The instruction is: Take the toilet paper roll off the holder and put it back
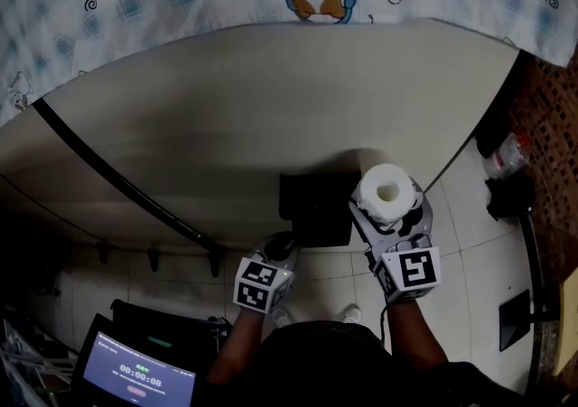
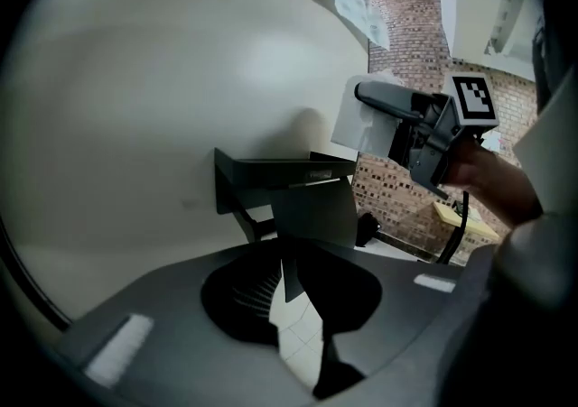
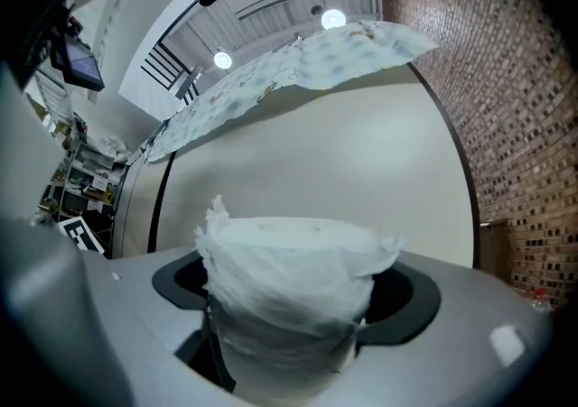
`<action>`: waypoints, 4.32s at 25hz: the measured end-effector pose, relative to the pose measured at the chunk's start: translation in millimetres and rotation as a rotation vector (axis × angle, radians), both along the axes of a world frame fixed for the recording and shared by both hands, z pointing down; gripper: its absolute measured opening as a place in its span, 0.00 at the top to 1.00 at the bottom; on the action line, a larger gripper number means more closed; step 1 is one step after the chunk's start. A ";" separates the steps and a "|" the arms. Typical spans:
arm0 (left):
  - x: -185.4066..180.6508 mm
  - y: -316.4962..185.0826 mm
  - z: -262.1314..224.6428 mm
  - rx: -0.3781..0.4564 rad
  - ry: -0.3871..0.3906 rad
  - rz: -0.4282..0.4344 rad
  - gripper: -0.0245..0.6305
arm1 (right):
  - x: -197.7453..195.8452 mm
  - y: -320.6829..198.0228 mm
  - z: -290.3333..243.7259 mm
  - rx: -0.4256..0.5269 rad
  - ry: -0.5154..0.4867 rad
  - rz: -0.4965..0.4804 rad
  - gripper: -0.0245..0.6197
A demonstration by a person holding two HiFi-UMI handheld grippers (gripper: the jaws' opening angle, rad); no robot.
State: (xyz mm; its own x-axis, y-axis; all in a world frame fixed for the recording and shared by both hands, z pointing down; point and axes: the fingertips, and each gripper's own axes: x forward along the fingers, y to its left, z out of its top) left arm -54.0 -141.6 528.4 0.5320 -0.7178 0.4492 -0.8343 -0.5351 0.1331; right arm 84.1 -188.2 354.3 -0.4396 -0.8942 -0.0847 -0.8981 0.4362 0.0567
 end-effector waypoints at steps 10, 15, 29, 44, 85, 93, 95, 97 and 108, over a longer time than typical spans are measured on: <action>4.7 13.6 -11.1 -0.051 0.079 0.034 0.84 | 42.1 -14.2 29.6 -0.089 -0.166 0.034 0.24; 4.9 17.0 -16.0 -0.062 0.104 0.032 0.84 | 66.1 -14.7 31.6 -0.083 -0.276 0.062 0.24; 7.2 17.1 -18.0 -0.082 0.158 0.056 0.84 | 61.2 -44.6 128.4 -0.326 -0.716 -0.129 0.24; 6.7 16.3 -17.9 -0.098 0.164 0.072 0.84 | 29.1 -49.6 156.8 -0.449 -1.012 -0.299 0.24; 6.5 12.8 -12.9 -0.095 0.180 0.059 0.85 | -63.6 -6.5 226.1 -0.963 -0.648 -0.731 0.12; 2.5 2.5 -1.3 -0.081 0.126 0.019 0.86 | 8.4 -26.6 189.6 -0.761 -0.769 -0.579 0.11; 3.0 -1.3 0.9 -0.076 0.112 0.010 0.86 | 20.5 -27.4 182.0 -0.724 -0.755 -0.544 0.11; 2.5 -5.0 2.8 -0.063 0.098 -0.006 0.85 | 30.0 -26.2 174.5 -0.685 -0.743 -0.503 0.11; -26.3 -10.1 3.8 0.008 0.155 -0.189 0.83 | 43.2 -10.1 77.0 -0.222 -0.301 -0.316 0.40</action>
